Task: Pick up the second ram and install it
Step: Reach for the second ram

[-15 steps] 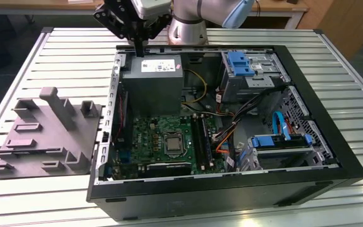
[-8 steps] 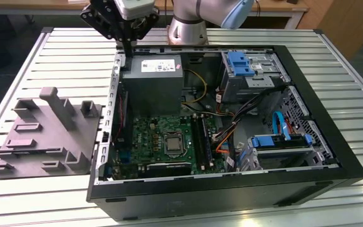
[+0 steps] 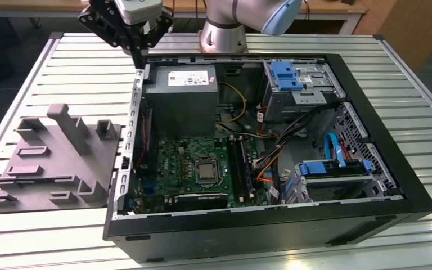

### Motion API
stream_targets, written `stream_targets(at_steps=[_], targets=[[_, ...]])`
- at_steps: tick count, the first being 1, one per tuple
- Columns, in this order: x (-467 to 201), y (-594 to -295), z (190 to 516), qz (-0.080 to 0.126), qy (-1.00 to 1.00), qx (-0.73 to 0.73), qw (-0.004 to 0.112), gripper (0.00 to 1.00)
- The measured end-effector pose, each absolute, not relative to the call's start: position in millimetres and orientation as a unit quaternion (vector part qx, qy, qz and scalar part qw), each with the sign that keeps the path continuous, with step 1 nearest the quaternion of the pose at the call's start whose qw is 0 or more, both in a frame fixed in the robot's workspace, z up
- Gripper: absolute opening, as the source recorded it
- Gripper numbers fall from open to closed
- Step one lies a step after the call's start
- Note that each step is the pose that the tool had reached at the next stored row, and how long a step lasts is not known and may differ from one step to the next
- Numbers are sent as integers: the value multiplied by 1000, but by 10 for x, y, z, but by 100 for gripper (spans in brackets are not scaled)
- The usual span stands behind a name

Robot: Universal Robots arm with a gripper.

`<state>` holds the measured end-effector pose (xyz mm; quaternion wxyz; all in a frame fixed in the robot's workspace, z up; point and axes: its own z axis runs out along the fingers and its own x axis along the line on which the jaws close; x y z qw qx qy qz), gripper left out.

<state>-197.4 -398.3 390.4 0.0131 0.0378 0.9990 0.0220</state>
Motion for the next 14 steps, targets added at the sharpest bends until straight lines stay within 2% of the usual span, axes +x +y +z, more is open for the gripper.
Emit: stream_targets(at_steps=[14], targets=[[-2402, -3972, 3891, 22, 999, 38, 13, 10]])
